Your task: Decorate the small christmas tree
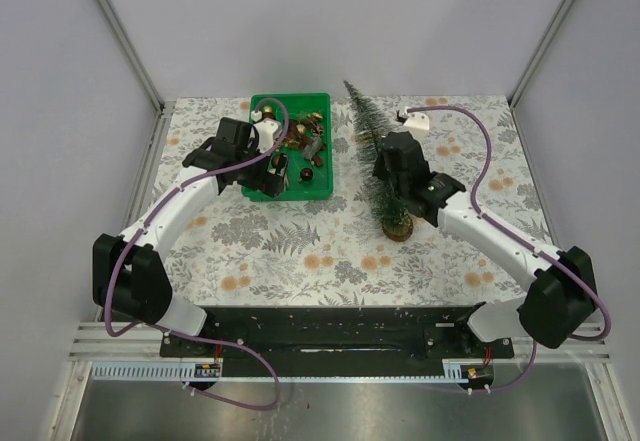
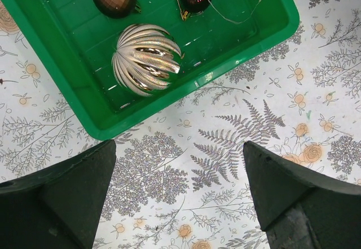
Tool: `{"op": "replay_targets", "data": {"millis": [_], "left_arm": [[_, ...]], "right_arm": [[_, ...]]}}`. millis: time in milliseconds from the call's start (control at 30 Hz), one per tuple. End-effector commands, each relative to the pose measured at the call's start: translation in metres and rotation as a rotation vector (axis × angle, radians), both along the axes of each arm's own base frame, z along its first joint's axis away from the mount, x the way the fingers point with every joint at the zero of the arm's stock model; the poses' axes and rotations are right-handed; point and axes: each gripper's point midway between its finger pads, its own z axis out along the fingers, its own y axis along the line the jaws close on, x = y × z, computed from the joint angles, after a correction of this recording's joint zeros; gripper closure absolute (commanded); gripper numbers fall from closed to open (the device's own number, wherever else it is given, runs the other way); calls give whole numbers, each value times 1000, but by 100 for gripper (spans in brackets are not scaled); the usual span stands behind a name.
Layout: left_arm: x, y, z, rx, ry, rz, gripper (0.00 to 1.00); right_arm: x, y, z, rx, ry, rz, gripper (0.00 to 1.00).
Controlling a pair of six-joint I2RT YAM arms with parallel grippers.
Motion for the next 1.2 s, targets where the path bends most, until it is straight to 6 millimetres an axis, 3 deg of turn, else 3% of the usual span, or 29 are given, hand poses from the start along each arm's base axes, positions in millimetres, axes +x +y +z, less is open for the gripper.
{"op": "replay_targets", "data": {"millis": [0,300,667,833,1100,1167], "left_arm": [[1,3,18,-4,-55,20,1],[1,5,20,-1,-64,29,1],[0,7,14,16,-54,30,1],[0,6,15,14,-57,30,1],[-2,9,12,26,-52,32,1],[-2,10,11,28,-53,34,1]], "right_arm": [[-9,-6,18,19,-120,-74,100],[-11,12,59,112,-269,-52,100],[-13,18,52,310,-339,-79,100],[-16,21,34,258,-303,-68,100],[-35,30,24,176,-289,-46,100],[-42,25,22,160,-286,-84,95]]}}
